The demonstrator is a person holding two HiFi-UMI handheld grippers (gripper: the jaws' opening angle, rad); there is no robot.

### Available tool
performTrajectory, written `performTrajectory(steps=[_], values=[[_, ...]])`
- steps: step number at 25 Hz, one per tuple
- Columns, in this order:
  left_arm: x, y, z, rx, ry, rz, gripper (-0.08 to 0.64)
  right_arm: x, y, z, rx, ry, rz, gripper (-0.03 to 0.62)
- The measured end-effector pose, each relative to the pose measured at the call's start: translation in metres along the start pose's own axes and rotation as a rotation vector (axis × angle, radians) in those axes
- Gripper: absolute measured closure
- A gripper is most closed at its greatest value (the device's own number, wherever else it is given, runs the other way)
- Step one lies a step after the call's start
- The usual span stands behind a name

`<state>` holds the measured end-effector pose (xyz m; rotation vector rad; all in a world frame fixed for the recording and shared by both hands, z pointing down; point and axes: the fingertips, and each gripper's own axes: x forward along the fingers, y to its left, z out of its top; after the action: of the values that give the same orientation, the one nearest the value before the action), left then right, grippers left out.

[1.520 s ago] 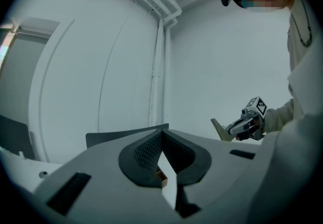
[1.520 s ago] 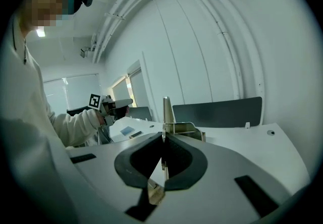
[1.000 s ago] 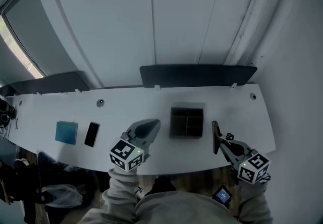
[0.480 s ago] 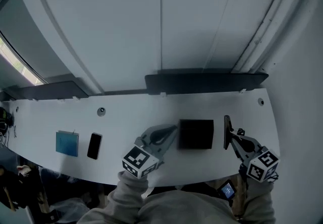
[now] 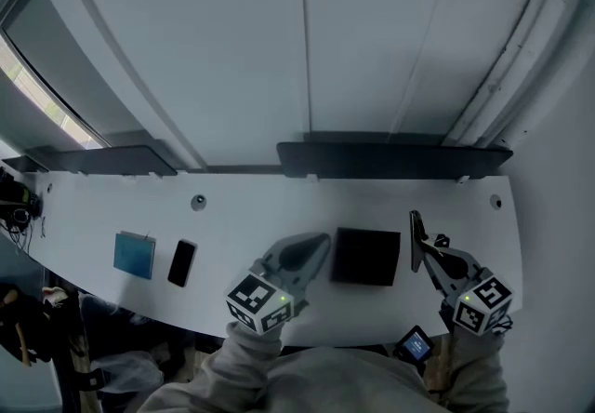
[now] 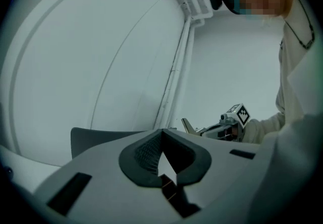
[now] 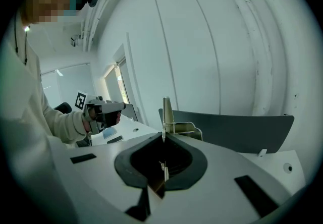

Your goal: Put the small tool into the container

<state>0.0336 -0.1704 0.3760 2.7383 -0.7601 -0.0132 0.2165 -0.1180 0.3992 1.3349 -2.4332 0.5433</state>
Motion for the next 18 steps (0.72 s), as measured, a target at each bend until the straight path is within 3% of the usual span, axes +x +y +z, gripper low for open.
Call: performTrajectory(steps=[7, 13, 18], values=[[-0.005, -0.017, 0.006, -0.012, -0.028, -0.035, 0.565, 0.003, 0.006, 0.012, -0.031, -0.047, 0.045, 0.571], [-0.002, -0.021, 0.008, 0.124, 0.006, 0.004, 0.565, 0.007, 0.014, 0.018, -0.099, -0.033, 0.047, 0.571], [-0.002, -0.025, 0.018, 0.142, -0.028, 0.006, 0.565, 0.004, 0.019, 0.025, -0.123, -0.044, 0.049, 0.571]])
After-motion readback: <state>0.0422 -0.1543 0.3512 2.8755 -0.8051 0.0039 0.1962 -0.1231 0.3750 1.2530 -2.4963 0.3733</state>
